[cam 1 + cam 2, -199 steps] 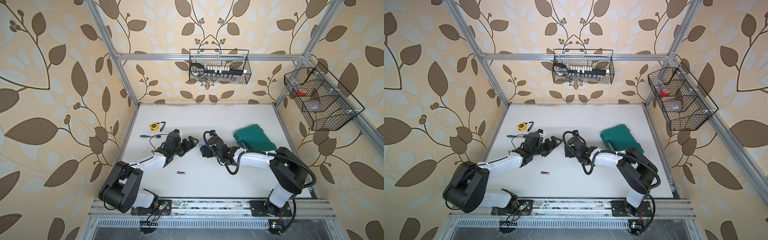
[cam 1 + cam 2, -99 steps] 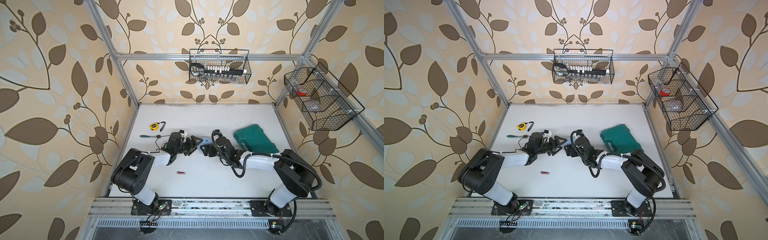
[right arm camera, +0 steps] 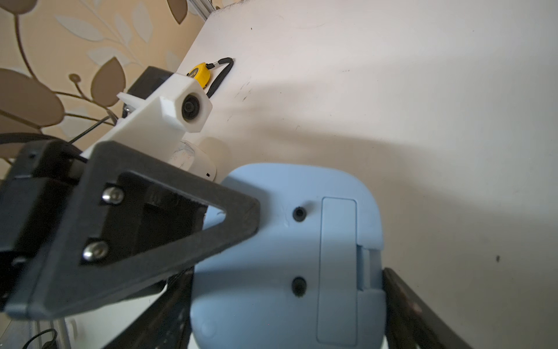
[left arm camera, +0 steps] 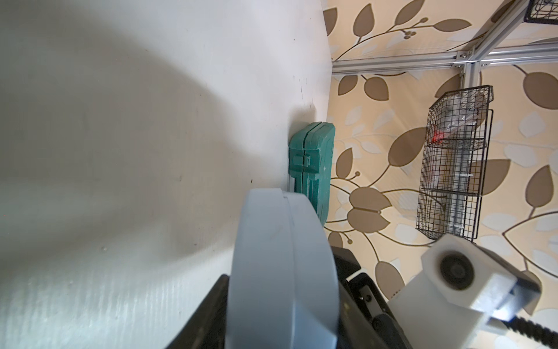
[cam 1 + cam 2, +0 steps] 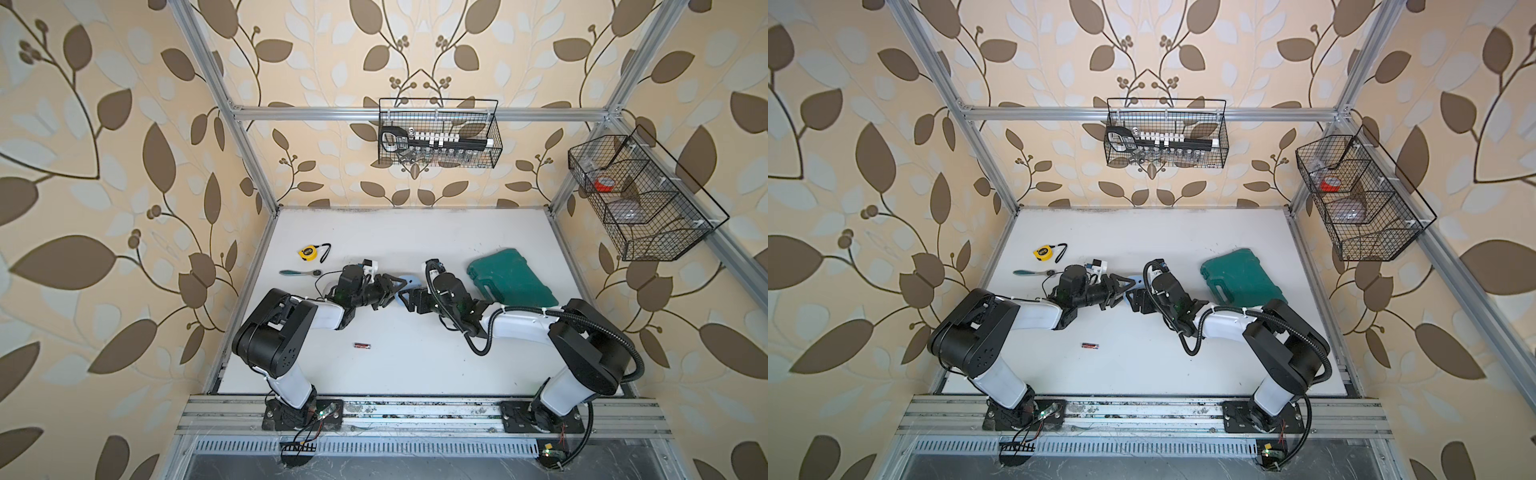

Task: Insert the battery into the alarm
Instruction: Adjust the alarm at the center of the board.

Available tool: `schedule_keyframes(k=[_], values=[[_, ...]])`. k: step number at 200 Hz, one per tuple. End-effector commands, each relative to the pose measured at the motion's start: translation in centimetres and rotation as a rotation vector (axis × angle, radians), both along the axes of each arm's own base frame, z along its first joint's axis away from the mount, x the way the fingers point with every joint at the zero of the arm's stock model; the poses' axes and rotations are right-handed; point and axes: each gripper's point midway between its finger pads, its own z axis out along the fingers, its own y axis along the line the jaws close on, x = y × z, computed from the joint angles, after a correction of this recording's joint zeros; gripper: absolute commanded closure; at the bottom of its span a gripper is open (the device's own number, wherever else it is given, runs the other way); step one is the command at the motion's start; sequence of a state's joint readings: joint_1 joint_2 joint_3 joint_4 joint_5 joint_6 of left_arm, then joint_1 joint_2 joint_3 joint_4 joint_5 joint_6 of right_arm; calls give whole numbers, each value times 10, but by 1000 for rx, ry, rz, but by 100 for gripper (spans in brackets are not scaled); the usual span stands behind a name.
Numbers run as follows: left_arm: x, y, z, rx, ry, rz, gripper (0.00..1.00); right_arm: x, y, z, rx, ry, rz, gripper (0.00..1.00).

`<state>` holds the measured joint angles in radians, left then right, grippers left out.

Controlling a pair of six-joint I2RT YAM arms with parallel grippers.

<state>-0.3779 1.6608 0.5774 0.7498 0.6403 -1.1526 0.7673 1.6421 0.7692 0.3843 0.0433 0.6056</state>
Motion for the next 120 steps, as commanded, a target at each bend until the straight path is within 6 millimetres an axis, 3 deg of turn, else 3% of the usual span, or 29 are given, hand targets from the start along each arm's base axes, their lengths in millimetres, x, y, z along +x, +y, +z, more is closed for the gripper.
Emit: schedule_keyframes(k=[1,71,94,120], values=[[3,2,19,7,-70,-9,55,4,3,13,40,-22,-1,21],[2,4,22,44,-99,-10,70,4,4,13,47,-9,1,19],[4,6,22,73,-110,-8,72,2,4,15,49,-16,17,4],[10,10,22,141,-151,-2,74,1,-4,21,69,-28,10,0]])
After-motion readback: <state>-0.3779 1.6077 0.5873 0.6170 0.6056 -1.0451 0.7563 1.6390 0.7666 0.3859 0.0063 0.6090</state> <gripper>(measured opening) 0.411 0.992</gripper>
